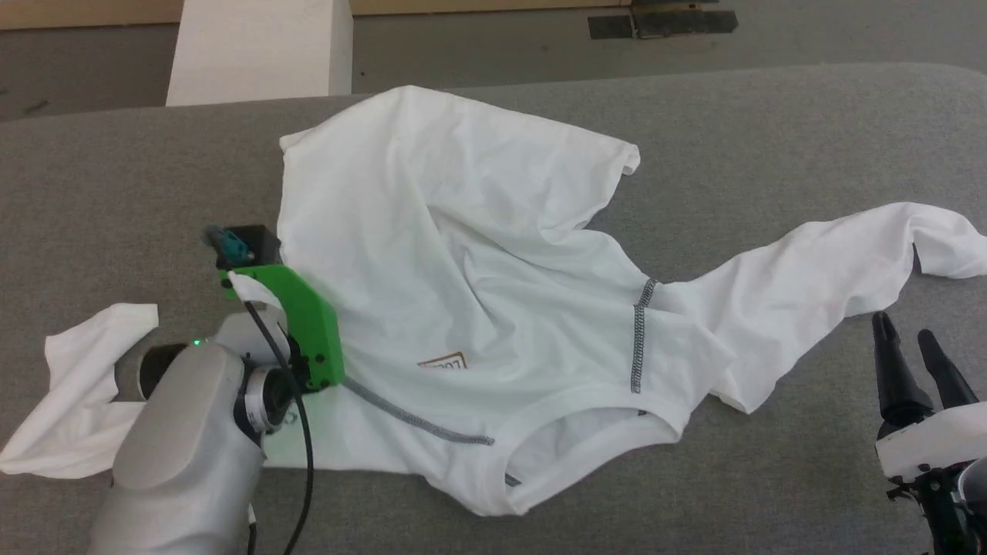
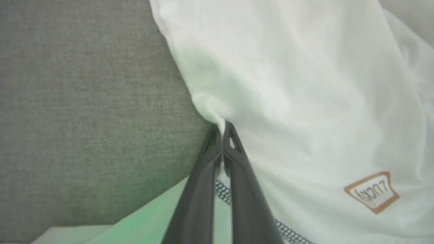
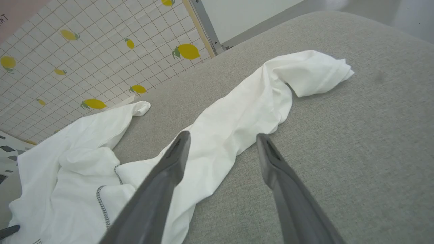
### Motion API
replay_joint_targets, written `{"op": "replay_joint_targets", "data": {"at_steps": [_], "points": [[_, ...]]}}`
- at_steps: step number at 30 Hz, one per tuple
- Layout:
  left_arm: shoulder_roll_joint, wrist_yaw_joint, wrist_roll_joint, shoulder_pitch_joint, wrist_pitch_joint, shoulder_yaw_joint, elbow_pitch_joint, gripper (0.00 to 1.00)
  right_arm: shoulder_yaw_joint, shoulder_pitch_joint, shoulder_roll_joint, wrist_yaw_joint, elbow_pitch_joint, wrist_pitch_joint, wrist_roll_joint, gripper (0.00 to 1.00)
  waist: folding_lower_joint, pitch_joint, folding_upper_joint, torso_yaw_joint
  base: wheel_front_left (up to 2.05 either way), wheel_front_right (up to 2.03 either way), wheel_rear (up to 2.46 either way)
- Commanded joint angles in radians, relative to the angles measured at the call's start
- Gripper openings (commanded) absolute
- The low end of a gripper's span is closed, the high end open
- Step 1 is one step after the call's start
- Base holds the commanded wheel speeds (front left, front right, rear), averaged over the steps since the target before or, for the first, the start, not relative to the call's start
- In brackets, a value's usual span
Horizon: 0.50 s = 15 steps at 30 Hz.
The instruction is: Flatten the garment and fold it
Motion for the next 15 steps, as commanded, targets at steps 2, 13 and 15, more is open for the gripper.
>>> {"op": "replay_joint_targets", "data": {"at_steps": [2,13,15], "points": [[0.017,0.021,0.024,-0.041,-0.055,0.017,0.018,0.00,0.010,-0.017,0.000,-0.001,0.005,-0.011,0.008,1.00,0.0000,0.027,-0.0001,-0.014,0.00,0.00,0.00],[0.067,-0.002,0.107,-0.268,-0.257,0.036,0.107,0.00,0.060,-0.064,0.000,-0.001,0.014,-0.017,0.006,1.00,0.0000,0.094,-0.0001,-0.075,0.00,0.00,0.00],[0.059,-0.015,0.111,-0.286,-0.282,0.028,0.137,0.00,0.060,-0.063,0.000,-0.001,0.015,-0.020,0.004,1.00,0.0000,0.095,-0.0001,-0.079,0.00,0.00,0.00]]}}
